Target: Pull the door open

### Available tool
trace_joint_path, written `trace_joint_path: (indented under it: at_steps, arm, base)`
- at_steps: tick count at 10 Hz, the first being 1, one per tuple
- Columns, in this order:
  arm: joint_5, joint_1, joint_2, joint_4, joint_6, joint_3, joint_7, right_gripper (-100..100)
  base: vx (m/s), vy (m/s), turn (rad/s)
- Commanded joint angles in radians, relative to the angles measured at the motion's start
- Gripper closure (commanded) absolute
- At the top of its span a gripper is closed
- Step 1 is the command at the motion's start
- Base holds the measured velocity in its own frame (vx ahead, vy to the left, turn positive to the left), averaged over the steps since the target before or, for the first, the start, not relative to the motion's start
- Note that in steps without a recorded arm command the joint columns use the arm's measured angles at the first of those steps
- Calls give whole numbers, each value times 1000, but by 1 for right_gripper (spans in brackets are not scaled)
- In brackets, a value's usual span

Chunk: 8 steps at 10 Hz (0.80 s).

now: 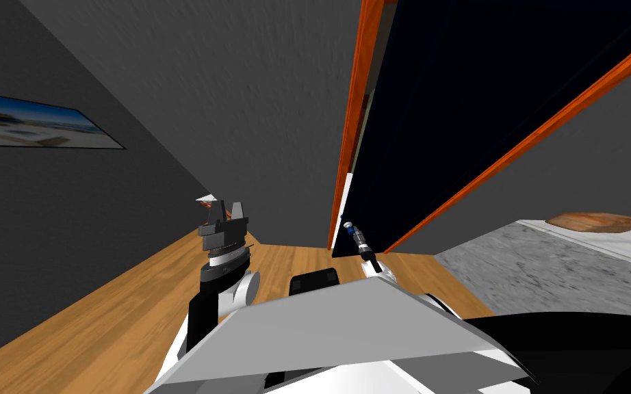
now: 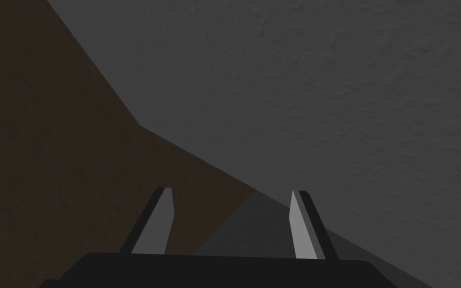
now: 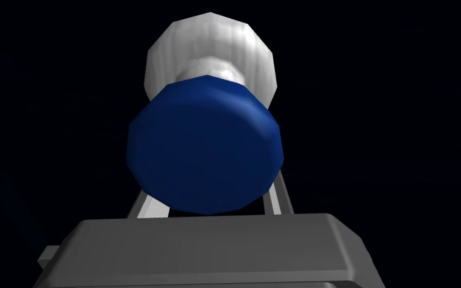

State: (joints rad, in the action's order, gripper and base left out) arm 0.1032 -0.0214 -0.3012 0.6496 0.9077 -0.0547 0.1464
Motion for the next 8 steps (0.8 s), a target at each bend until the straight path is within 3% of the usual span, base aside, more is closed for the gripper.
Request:
trace_joint_path:
  at_steps: [1, 3, 5, 8]
  arm:
    - [3, -14, 13, -12, 14, 20, 32, 100]
    - [3, -14, 13, -12, 14, 20, 32, 100]
    - [41, -18, 12, -12, 8, 39, 98, 100]
    - [60, -20, 12, -12, 6, 48, 158, 100]
  base:
    - [-45, -20, 46]
    - [-10, -6, -1]
    - [-50, -16, 75]
    - [-50, -26, 48]
